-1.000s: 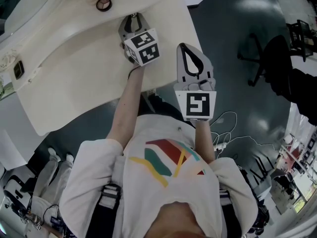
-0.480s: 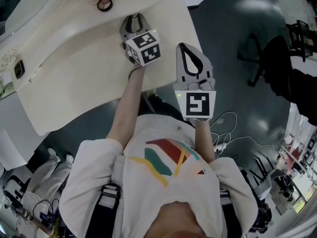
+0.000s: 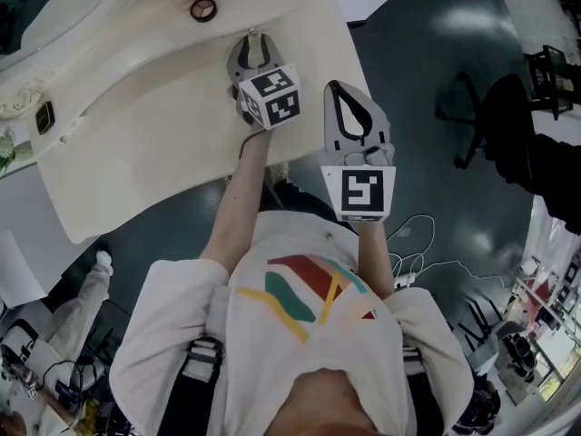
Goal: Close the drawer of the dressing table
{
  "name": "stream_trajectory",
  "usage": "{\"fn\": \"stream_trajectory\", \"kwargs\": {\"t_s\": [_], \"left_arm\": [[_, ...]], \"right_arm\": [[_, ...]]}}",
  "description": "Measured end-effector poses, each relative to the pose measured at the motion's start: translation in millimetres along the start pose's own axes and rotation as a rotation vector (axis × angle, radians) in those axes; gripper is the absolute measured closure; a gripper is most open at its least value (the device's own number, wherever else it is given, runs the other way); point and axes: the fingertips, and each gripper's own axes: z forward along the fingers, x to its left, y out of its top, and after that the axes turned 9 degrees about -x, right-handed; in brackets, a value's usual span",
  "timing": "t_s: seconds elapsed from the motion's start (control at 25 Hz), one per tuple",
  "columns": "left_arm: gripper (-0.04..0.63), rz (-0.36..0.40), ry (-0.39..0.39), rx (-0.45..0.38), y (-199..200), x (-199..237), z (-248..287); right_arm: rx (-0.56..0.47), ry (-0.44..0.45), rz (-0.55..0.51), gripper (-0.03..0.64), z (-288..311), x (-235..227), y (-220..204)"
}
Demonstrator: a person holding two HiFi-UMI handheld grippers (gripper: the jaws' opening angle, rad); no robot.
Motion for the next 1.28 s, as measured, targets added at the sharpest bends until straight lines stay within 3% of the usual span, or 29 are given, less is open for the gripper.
{"fn": "stream_trajectory", "kwargs": {"t_s": [0.28, 0.48, 0.76, 1.04, 1.28], "left_arm": [[0.506, 0.032, 0.005, -0.103, 53.0, 11.1, -31.3], [0.509, 0.083, 0.018, -0.225, 113.8, 50.0, -48.9], [0.564, 0.110, 0.078, -0.374, 199.9, 106.5, -98.3], [0.581, 0.117, 0.045, -0.441, 238.9, 156.2, -153.0], [0.584, 0.121, 0.043, -0.477, 245.6, 201.6, -210.8]], "right_arm": [[-0.071, 0.014, -0.017, 0.617, 2.8, 5.1, 42.4], [-0.182, 0.023, -0.035, 0.617, 22.8, 23.2, 83.5], [-0.275, 0.053, -0.018, 0.617, 38.7, 48.4, 140.3], [-0.337, 0.077, 0.010, 0.617, 52.5, 92.8, 179.6], [-0.362, 0.107, 0.077, 0.617, 52.2, 138.2, 188.7]]}}
